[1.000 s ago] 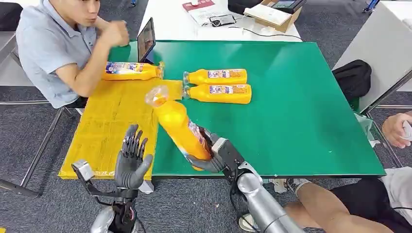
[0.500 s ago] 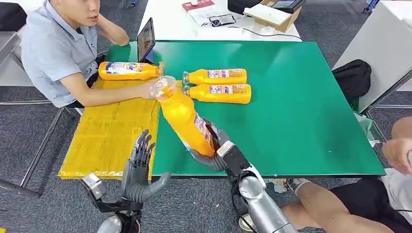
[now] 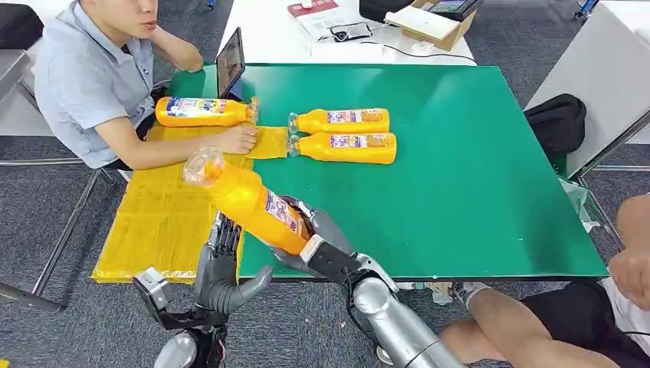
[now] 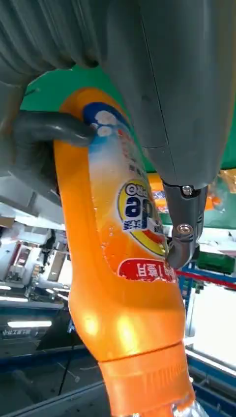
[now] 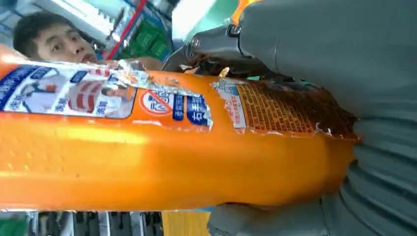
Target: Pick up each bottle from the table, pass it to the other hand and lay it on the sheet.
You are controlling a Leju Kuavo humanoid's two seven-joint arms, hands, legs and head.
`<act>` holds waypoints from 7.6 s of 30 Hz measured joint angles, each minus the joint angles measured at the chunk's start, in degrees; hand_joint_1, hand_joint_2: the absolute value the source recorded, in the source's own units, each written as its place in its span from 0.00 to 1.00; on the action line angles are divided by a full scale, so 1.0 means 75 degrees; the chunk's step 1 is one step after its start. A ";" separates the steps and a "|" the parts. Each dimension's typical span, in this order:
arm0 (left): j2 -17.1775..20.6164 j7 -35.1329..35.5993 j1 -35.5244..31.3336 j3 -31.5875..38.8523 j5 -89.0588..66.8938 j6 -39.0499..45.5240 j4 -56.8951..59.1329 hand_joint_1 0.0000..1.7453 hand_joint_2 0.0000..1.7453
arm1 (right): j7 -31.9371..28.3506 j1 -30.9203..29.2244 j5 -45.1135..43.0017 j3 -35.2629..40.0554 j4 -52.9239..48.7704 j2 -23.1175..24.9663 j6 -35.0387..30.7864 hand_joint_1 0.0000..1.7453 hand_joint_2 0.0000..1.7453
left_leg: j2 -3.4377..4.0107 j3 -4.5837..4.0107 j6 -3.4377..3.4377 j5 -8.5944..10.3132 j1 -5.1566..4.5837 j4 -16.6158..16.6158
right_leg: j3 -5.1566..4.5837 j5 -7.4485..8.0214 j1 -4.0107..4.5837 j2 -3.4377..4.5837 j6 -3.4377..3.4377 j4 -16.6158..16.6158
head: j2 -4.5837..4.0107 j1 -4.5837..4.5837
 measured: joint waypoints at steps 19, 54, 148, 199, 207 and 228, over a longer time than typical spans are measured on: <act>0.0073 0.0807 -0.0496 0.0053 0.1544 -0.0982 0.0577 0.00 1.00 | -0.0510 -0.0195 0.0682 0.0924 0.0851 0.0125 -0.0641 1.00 1.00 | 0.0004 0.0000 0.0000 0.0000 -0.0001 0.0000 | -0.0004 0.0000 -0.0001 0.0001 0.0000 -0.0001 | 0.0003 0.0000; 0.0134 0.0871 -0.0701 0.0355 0.2574 -0.1415 0.0769 1.00 1.00 | -0.0108 -0.0058 0.0952 0.1189 0.0758 0.0175 -0.1724 0.00 0.00 | 0.0003 -0.0002 0.0000 0.0000 -0.0001 0.0000 | -0.0009 0.0000 -0.0001 0.0001 0.0000 -0.0001 | 0.0003 -0.0003; -0.0189 0.0512 -0.2944 0.1675 -0.0209 0.1582 0.3201 0.00 1.00 | -0.0001 0.0855 0.2017 -0.0076 -0.0718 -0.0982 -0.3609 0.00 1.00 | -0.0003 0.0013 0.0006 -0.0008 -0.0006 0.0001 | 0.0020 0.0000 -0.0005 -0.0003 0.0006 0.0000 | 0.0003 -0.0003; -0.0149 0.0437 0.0281 0.1979 -0.1492 0.4106 -0.0376 0.00 1.00 | 0.2947 -0.2839 0.4019 0.0049 0.4394 -0.1862 -0.0288 0.00 1.00 | -0.0008 -0.0002 0.0049 0.0012 -0.0028 0.0004 | 0.0008 0.0011 -0.0024 -0.0019 0.0020 -0.0009 | 0.0000 -0.0003; -0.0096 0.0466 0.0150 0.1982 -0.1481 0.4042 -0.0192 0.00 1.00 | 0.3212 -0.3084 0.3873 0.0049 0.4838 -0.1900 0.0097 0.80 1.00 | -0.0007 0.0001 0.0049 0.0012 -0.0027 0.0004 | 0.0011 0.0011 -0.0023 -0.0019 0.0020 -0.0009 | 0.0000 -0.0003; -0.0003 0.0597 0.0124 0.1970 -0.0883 0.2961 0.0061 0.00 1.00 | 0.1262 -0.2721 0.2423 -0.0222 0.4849 -0.1961 -0.0008 1.00 1.00 | 0.0008 0.0084 0.0027 -0.0015 -0.0015 0.0001 | 0.0076 0.0006 -0.0014 0.0003 0.0014 -0.0012 | 0.0003 -0.0003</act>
